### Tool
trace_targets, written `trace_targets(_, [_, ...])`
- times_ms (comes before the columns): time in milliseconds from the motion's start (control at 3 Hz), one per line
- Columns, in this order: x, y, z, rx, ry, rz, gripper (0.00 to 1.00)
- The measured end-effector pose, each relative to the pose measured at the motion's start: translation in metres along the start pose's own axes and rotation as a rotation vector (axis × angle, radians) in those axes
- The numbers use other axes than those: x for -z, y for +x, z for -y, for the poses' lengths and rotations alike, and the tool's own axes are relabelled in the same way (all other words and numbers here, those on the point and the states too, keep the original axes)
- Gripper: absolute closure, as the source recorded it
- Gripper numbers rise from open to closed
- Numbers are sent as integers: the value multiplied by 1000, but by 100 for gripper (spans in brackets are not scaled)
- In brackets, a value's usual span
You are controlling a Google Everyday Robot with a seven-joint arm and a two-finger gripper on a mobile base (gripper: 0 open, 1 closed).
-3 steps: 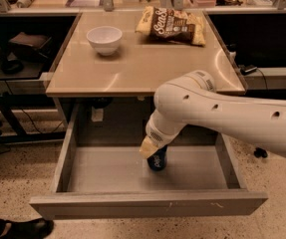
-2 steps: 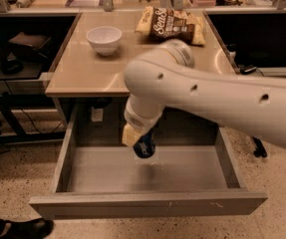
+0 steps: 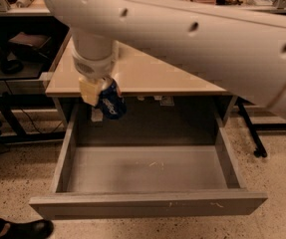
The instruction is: Pick pepsi can from top drawer and place on counter
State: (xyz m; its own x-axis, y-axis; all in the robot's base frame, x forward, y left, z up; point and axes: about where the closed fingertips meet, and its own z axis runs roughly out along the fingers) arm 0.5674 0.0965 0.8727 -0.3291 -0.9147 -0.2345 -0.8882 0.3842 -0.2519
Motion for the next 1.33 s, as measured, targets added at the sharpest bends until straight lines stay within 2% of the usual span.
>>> trace_targets(333, [30, -21, 0, 13, -4, 7, 100])
trace_targets(667, [33, -12, 8, -18, 18, 4, 100])
trace_targets(1000, [38, 3, 60, -68, 97, -49, 100])
trace_targets(1333, [34, 20, 136, -108, 165, -111, 100])
